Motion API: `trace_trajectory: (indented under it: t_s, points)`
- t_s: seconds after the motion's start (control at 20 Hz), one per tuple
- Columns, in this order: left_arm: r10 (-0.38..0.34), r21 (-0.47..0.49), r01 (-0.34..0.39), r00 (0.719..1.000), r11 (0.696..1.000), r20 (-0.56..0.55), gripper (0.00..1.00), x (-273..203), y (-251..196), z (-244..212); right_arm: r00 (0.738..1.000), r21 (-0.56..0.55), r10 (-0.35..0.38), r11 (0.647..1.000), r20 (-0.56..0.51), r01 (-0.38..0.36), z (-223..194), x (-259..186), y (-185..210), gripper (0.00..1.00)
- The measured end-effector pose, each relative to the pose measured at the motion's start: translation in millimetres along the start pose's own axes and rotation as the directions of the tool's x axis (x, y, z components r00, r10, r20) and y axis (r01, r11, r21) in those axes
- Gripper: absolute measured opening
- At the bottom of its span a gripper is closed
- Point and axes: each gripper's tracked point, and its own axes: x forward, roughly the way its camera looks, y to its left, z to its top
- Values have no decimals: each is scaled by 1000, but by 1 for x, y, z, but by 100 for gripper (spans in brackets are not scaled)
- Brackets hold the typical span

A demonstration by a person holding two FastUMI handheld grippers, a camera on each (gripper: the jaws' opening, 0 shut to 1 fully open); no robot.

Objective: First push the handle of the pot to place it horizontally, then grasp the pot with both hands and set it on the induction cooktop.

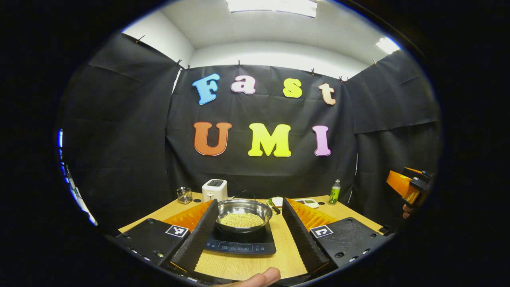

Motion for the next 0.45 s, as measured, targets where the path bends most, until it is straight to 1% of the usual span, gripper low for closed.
trace_trajectory:
  t_s: [0.05,0.1,0.15,0.3,0.35,0.4,0.45]
  points:
    - [0,7,0,1000,1000,1,95,-3,1,-1,1000,2,2,1000,-11,-2,-2,-1,1,96]
    - [0,11,0,1000,1000,2,95,-3,1,-2,1000,7,7,1000,-22,-7,-4,0,2,99]
    - [-3,9,3,1000,1000,0,95,-4,1,-3,1000,11,10,1000,-27,-10,-5,-1,2,96]
    - [-25,-10,25,1000,1000,-7,95,-6,-3,-3,1000,14,-1,1000,-12,1,-1,0,-2,96]
    - [-29,-13,29,1000,999,-6,95,-6,-3,-3,1000,13,-1,1000,-10,1,-1,0,-2,99]
    - [-30,-11,30,1000,999,-5,95,-7,-1,-3,1000,13,4,1000,-8,-4,-1,-1,2,96]
    - [-28,-10,28,1000,1000,-7,95,-8,1,-4,1000,14,10,1000,-9,-10,-2,-1,4,96]
